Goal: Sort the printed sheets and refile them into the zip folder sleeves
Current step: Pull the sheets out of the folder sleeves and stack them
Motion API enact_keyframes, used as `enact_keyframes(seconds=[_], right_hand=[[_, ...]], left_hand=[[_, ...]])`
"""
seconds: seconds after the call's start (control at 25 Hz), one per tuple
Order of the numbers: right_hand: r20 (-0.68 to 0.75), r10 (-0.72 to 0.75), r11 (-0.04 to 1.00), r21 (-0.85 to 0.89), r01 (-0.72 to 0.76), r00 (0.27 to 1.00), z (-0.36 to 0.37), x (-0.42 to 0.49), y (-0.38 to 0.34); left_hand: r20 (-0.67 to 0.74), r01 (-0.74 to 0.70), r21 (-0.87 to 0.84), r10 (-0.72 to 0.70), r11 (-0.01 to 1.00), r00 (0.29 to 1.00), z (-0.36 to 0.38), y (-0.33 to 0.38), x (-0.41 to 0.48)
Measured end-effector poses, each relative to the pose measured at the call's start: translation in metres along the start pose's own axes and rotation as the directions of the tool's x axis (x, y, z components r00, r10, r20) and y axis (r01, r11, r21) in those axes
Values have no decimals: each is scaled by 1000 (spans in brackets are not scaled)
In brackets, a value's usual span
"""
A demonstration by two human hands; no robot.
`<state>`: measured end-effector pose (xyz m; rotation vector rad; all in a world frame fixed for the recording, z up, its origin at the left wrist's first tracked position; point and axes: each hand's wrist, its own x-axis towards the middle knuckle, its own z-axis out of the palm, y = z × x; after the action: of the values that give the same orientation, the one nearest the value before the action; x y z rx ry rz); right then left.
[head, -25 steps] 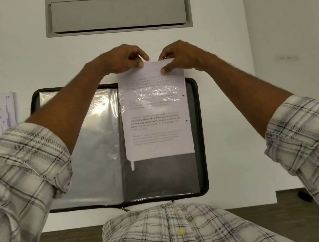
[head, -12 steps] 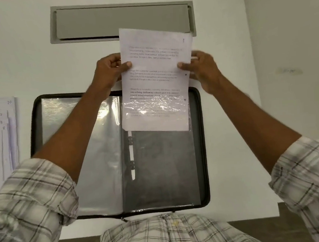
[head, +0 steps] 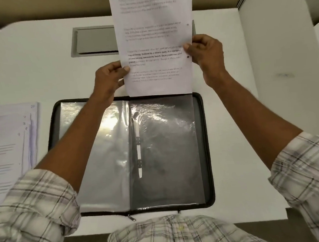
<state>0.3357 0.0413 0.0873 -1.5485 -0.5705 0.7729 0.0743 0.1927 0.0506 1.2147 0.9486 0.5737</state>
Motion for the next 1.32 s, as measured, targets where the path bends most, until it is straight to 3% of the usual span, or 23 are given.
enact_keyframes(seconds=[0.32,0.56,0.76,1.0,1.24,1.32], right_hand=[[110,41,992,117,-54,993,65,-75,-6],[237,145,978,111,-175,961,188,-169,32],[258,236,956,113,-271,937,309,-236,63],[259,325,944,-31,-328,910,419,-295,94],[349,260,961,-188,-205,900,464,-322,100],[292,156,933,-358,-43,943,456,-327,102]], left_hand=[[-84,-54,-8,53,999,995,-82,21,-85],[-234,87,-8,-86,996,968,-217,-13,-173],[-358,168,39,-143,985,923,-340,-43,-231],[-407,237,155,-157,959,900,-454,-55,-278],[-457,319,280,-166,906,874,-509,-80,-294],[-469,348,334,-165,876,868,-513,-89,-298]])
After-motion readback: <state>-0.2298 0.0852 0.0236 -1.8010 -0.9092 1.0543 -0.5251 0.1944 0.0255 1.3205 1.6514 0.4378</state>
